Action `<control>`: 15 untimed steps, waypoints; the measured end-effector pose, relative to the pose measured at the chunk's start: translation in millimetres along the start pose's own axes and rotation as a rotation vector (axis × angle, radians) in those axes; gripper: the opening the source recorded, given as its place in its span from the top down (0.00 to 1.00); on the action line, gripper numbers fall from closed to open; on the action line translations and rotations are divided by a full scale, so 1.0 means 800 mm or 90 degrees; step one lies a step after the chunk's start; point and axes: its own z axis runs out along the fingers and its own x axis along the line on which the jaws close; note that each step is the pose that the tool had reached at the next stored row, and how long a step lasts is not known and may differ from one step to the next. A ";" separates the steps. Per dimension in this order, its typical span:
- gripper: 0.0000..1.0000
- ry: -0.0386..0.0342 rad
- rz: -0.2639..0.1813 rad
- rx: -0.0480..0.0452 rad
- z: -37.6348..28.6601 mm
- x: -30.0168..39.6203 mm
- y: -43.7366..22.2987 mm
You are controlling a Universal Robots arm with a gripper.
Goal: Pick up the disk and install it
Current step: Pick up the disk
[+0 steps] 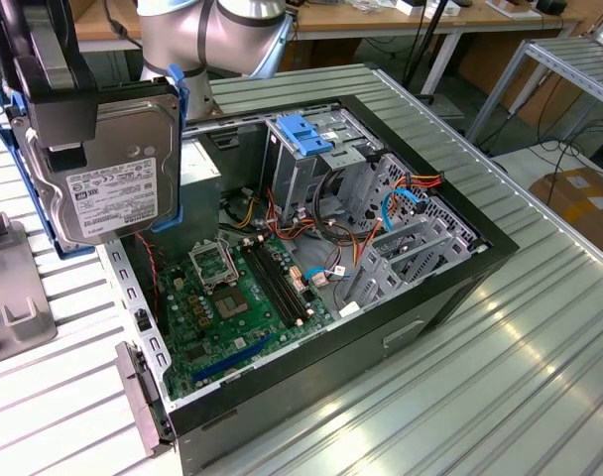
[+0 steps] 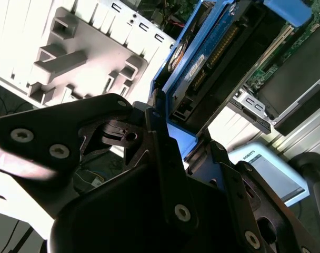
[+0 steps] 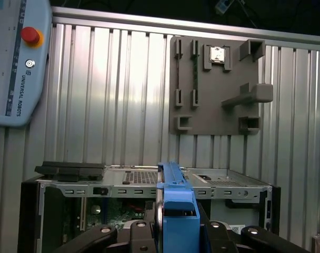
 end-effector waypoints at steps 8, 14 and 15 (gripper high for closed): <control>0.63 0.0000 0.000 0.0000 -0.0003 0.0017 -0.0074; 0.63 0.0000 0.000 0.0000 -0.0005 0.0032 -0.0140; 0.63 0.0000 0.000 0.0000 -0.0006 0.0035 -0.0152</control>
